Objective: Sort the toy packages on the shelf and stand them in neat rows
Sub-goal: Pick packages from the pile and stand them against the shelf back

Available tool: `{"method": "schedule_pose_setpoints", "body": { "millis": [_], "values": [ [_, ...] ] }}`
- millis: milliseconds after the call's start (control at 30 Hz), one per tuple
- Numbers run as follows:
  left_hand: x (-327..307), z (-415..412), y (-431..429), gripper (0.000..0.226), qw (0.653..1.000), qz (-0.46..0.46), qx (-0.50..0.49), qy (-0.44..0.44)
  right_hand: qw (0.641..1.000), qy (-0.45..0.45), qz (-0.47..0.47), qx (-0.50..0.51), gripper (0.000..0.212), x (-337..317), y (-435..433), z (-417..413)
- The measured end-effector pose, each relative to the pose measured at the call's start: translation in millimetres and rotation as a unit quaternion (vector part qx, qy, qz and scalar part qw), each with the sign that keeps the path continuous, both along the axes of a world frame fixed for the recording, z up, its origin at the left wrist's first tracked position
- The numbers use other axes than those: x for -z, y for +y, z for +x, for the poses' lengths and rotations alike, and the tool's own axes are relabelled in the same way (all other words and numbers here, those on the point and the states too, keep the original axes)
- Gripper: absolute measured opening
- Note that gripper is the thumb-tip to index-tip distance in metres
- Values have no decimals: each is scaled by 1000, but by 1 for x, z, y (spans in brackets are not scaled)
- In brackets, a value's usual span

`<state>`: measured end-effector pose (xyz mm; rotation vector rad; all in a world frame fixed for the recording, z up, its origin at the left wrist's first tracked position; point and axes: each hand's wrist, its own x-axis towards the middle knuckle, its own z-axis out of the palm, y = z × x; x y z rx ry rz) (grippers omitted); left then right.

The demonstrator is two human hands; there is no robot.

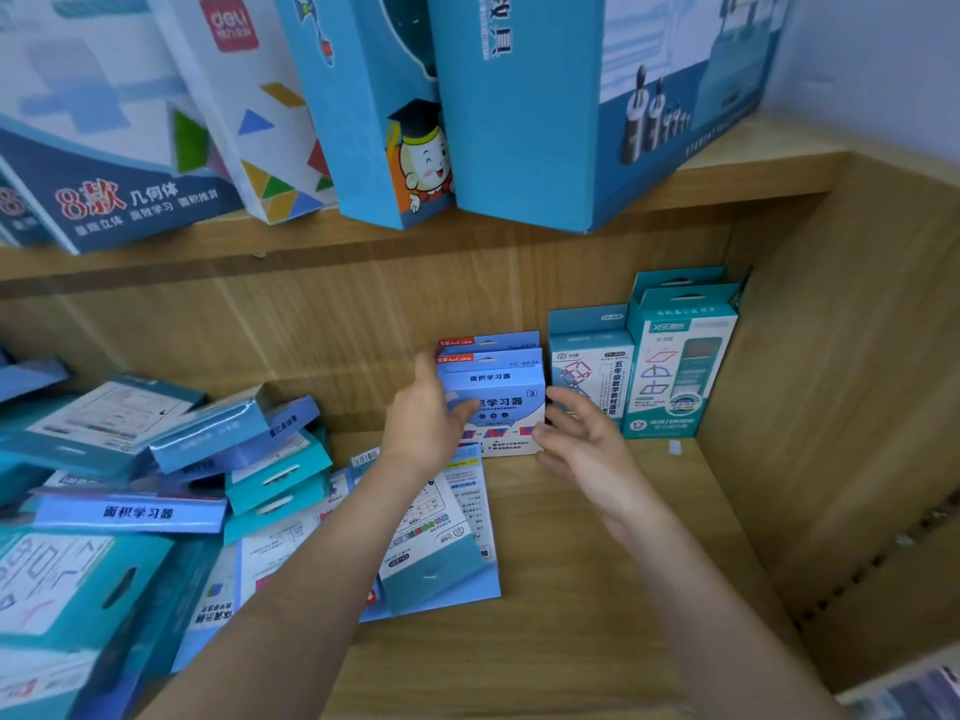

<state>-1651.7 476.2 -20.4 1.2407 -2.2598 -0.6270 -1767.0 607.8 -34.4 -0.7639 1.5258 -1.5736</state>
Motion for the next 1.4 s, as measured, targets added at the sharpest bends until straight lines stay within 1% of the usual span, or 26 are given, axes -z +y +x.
{"method": "schedule_pose_setpoints", "body": {
  "millis": [100,200,300,333,400,467,533,600,633,700,733,767,833,933,967,1033,1100,1133,1167,1200,1233,1300,1333,1400],
  "values": [
    [0,-3,4,76,1000,-14,10,-26,1000,-3,-2,17,37,-1,0,2],
    [-1,-4,7,81,999,8,8,-32,999,-4,3,33,38,-3,4,3],
    [-8,4,16,82,999,16,13,-33,999,26,14,45,41,-5,15,1],
    [-12,10,21,78,999,1,20,-34,998,36,19,48,42,-4,20,1],
    [-18,29,31,59,998,-53,22,-18,998,50,14,43,37,-3,30,2],
    [-20,55,48,37,995,-93,-12,22,998,51,6,20,30,-1,40,7],
    [-15,81,72,23,993,-91,-56,53,999,51,0,-12,27,3,46,17],
    [-5,100,97,19,994,-78,-63,51,997,59,-6,-52,26,8,49,30],
    [3,106,108,25,996,-69,-55,25,995,64,-10,-73,26,11,50,36],
    [20,114,122,54,996,-52,-34,-69,990,78,-13,-113,27,18,51,49],
    [29,117,125,66,991,-57,-31,-120,988,87,-13,-128,28,21,51,54],
    [36,119,127,73,984,-69,-35,-159,986,97,-12,-138,29,24,51,59],
    [43,121,127,70,972,-116,-39,-198,982,113,-9,-151,32,29,52,68],
    [50,125,118,63,963,-190,-44,-188,979,129,0,-158,34,33,56,77],
    [51,126,116,62,962,-206,-42,-176,978,137,1,-156,33,33,58,79],
    [48,128,115,57,968,-216,-31,-123,977,149,-2,-154,35,29,62,80],
    [34,133,120,42,973,-221,-42,-47,976,156,-22,-149,45,23,67,83],
    [25,137,123,32,975,-212,-60,11,975,163,-32,-145,52,18,69,84],
    [17,141,126,21,977,-186,-80,75,974,172,-41,-143,59,13,71,87],
    [7,145,128,16,976,-137,-93,142,971,189,-44,-140,64,9,72,90],
    [-2,149,129,17,969,-77,-104,212,965,221,-46,-133,69,3,74,94],
    [-19,157,127,20,932,49,-120,339,941,318,-55,-105,77,-6,75,101],
    [-24,162,124,20,910,106,-126,381,925,365,-58,-92,81,-10,74,104],
    [-32,173,122,19,875,181,-128,430,897,431,-54,-82,87,-16,73,113]
  ]
}}
